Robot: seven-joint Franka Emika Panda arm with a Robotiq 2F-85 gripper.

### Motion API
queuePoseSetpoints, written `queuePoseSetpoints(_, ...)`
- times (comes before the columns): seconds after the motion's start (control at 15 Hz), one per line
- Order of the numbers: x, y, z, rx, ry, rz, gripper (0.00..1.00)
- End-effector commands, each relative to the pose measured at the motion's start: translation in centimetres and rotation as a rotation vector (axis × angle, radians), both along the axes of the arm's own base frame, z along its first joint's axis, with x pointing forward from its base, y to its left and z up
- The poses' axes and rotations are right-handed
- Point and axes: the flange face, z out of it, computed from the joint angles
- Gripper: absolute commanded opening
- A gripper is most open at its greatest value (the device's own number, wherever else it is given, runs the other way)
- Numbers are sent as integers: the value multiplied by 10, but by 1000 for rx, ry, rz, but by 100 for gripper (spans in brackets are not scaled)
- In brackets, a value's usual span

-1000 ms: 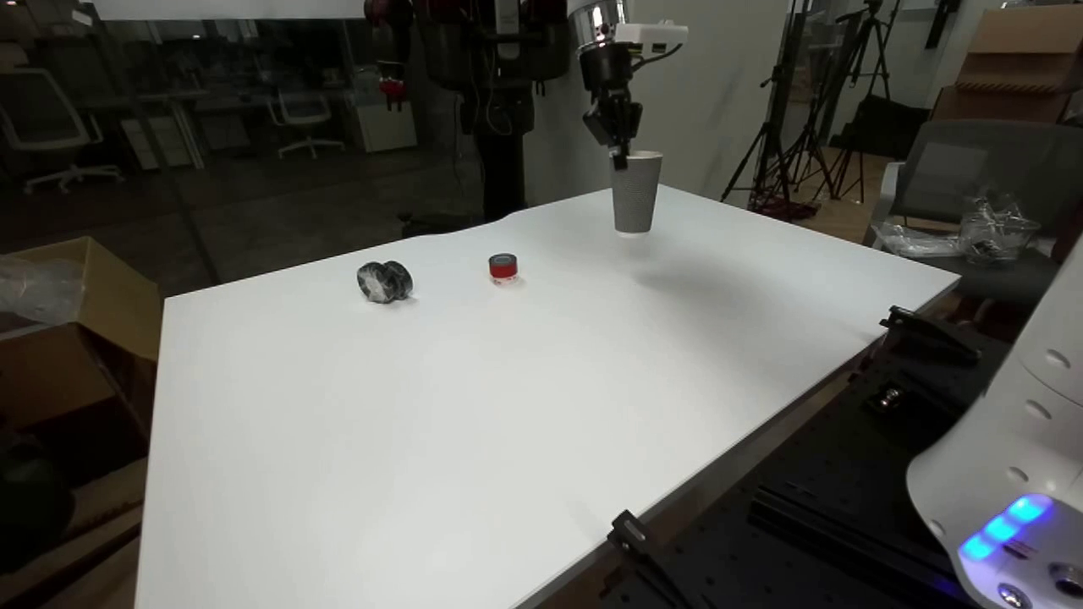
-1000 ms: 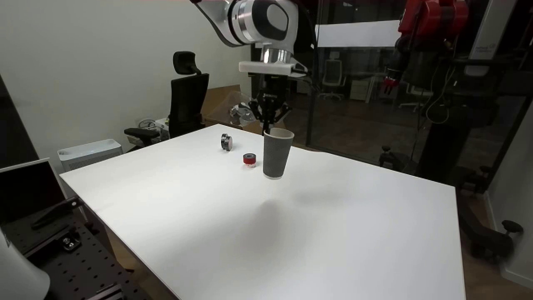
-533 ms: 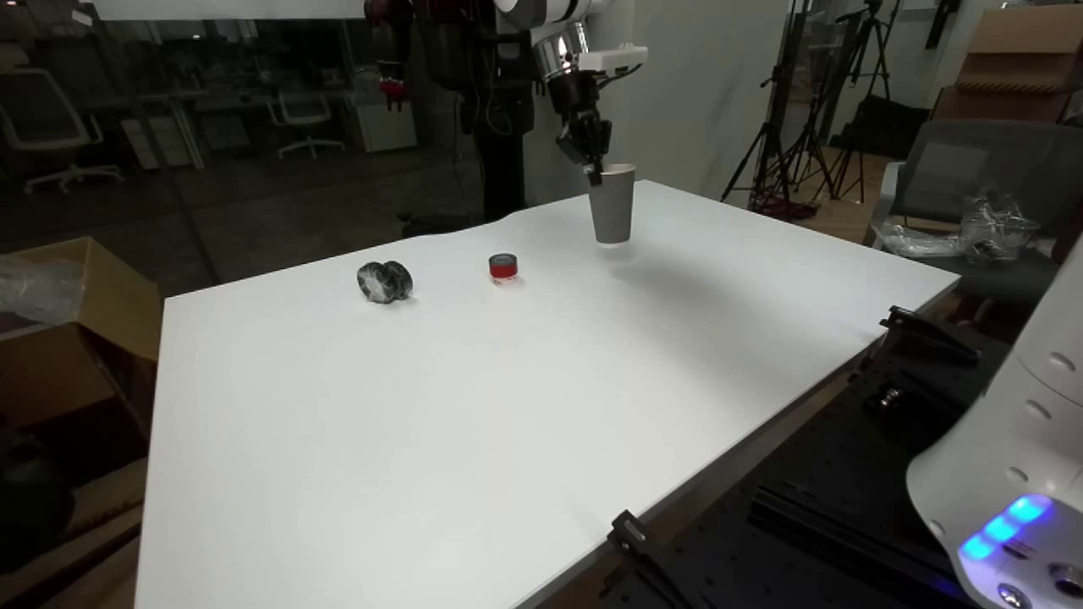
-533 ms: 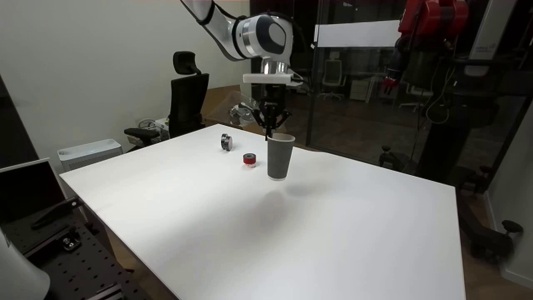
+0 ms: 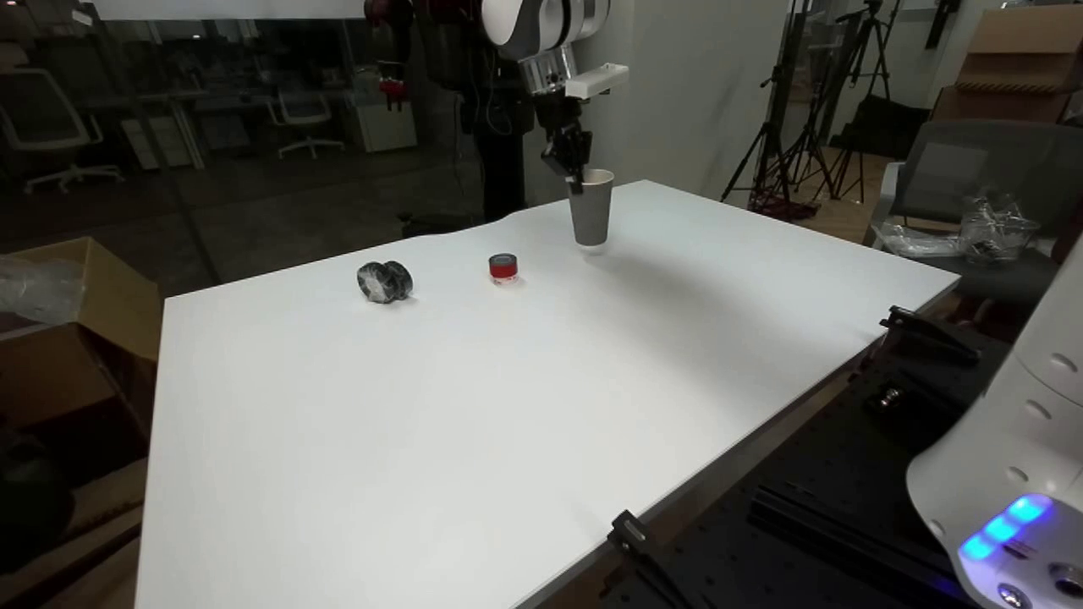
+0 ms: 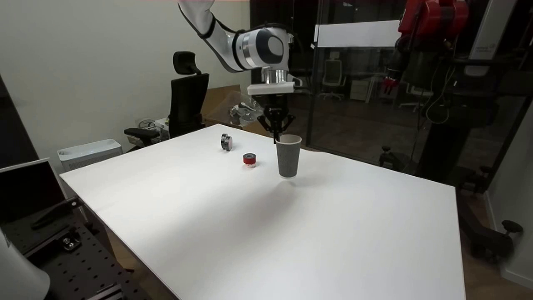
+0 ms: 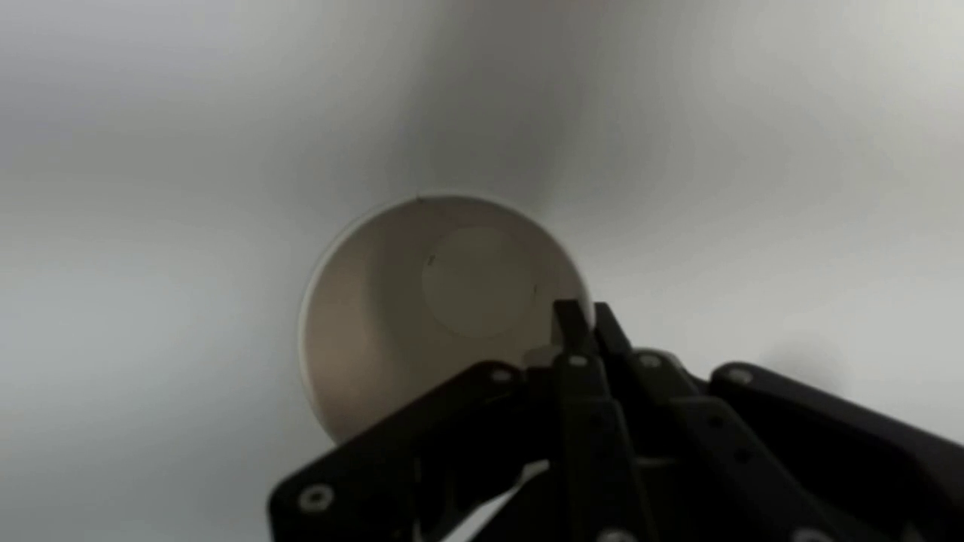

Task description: Move the grey cup backwards

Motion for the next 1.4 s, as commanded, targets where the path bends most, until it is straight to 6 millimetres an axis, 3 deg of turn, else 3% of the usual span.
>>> queuePoseSetpoints(0.0, 8, -5, 4, 11, -42, -32, 1)
queuePoseSetpoints(0.67, 2, -23, 0, 124, 3, -140, 1)
queuePoseSetpoints(1.27, 2, -30, -14, 112, 55, -186, 1)
queuePoseSetpoints(1.33, 2, -30, -15, 110, 61, -187, 29)
